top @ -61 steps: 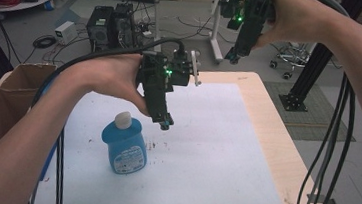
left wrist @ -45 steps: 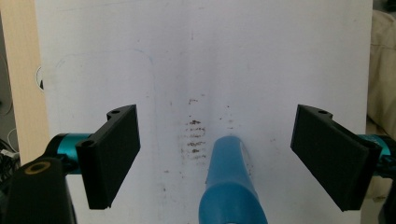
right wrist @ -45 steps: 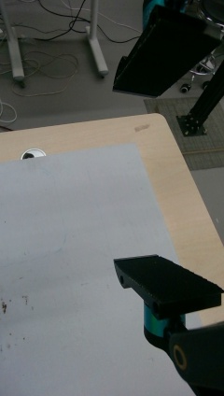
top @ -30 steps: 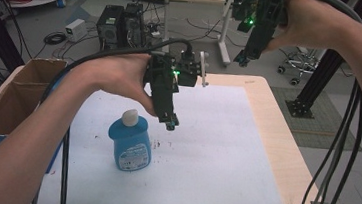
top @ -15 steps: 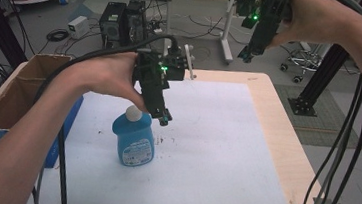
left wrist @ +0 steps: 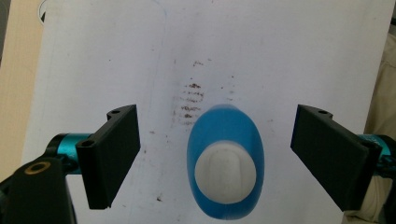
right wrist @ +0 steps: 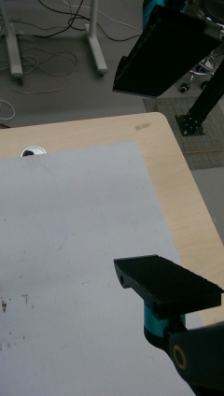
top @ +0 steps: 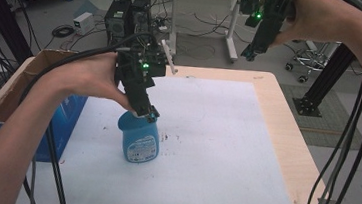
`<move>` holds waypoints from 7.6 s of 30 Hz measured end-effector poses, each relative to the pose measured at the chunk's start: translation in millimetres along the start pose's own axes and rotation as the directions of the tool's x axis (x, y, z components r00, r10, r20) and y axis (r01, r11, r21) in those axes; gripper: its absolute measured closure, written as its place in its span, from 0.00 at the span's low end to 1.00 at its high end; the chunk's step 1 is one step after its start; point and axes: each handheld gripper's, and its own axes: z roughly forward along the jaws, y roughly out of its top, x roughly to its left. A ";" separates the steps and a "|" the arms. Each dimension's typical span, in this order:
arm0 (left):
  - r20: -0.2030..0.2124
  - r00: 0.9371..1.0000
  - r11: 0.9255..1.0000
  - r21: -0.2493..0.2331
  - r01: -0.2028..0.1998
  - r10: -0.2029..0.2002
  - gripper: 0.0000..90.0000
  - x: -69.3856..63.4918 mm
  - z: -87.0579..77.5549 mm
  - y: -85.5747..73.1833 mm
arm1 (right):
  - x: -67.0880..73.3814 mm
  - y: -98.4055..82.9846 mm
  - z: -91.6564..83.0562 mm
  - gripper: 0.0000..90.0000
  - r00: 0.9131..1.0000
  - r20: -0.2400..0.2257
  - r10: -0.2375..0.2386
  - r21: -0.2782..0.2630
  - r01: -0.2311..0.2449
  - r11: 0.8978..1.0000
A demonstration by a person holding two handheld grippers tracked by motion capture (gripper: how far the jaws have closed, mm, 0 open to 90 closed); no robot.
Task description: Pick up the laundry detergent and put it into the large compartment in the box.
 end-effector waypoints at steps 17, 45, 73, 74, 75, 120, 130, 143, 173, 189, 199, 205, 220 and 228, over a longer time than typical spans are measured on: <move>0.011 0.998 0.998 -0.022 0.064 -0.063 0.18 -5.1 15.2 -28.1 | 1.4 3.2 0.5 0.14 1.000 0.000 -0.004 0.001 0.004 1.000; 0.023 0.993 0.992 -0.031 0.119 -0.119 0.18 -7.7 40.2 -46.5 | 5.4 12.3 3.9 0.14 1.000 0.001 -0.015 0.010 0.015 1.000; 0.017 0.993 0.993 -0.016 0.113 -0.113 0.22 -8.1 43.6 -45.5 | 7.0 10.2 2.3 0.14 1.000 0.008 -0.022 0.018 0.021 1.000; 0.018 0.993 0.993 -0.015 0.114 -0.114 0.23 -8.3 43.6 -45.5 | 7.5 10.4 2.3 0.14 1.000 0.008 -0.016 0.018 0.016 1.000; 0.018 0.993 0.993 -0.016 0.115 -0.114 0.24 -8.3 43.6 -45.5 | 7.4 10.5 2.3 0.14 1.000 0.009 -0.018 0.017 0.018 1.000; 0.011 0.994 0.994 -0.003 0.111 -0.111 0.41 -8.7 43.6 -42.7 | 8.9 6.8 -1.1 0.14 1.000 0.012 -0.011 0.019 0.011 1.000; 0.001 0.993 0.993 0.007 0.115 -0.115 0.42 -9.6 43.6 -41.6 | 8.8 7.1 -0.9 0.14 1.000 0.013 -0.016 0.015 0.016 1.000; 0.005 0.994 0.994 0.017 0.106 -0.106 0.43 -8.9 43.3 -40.5 | 9.4 7.8 -1.0 0.14 1.000 0.013 -0.018 0.016 0.017 1.000; 0.003 0.995 0.994 0.045 0.099 -0.099 0.43 2.1 -14.4 -11.3 | 7.4 4.7 -1.7 0.14 1.000 0.013 -0.016 0.011 0.016 1.000; 0.004 0.993 0.992 0.053 0.116 -0.116 0.43 19.4 -84.7 10.9 | 8.1 8.3 -2.1 0.14 1.000 0.014 -0.020 0.000 0.020 1.000; -0.001 0.991 0.991 0.014 0.135 -0.135 0.43 31.0 -112.5 16.9 | 8.6 8.5 -2.0 0.14 1.000 0.016 -0.022 0.000 0.022 1.000; -0.011 0.986 0.986 -0.001 0.166 -0.166 0.43 36.9 -125.3 12.2 | 7.7 7.9 -1.2 0.14 1.000 0.016 -0.021 0.000 0.021 1.000; -0.047 0.973 0.974 -0.037 0.225 -0.226 0.43 44.6 -147.6 -17.7 | 6.4 12.5 4.3 0.14 1.000 0.012 -0.028 0.013 0.028 1.000; -0.075 0.962 0.965 -0.053 0.258 -0.262 0.43 46.3 -162.6 -36.4 | 5.9 14.1 5.3 0.14 0.999 0.010 -0.035 0.015 0.035 0.999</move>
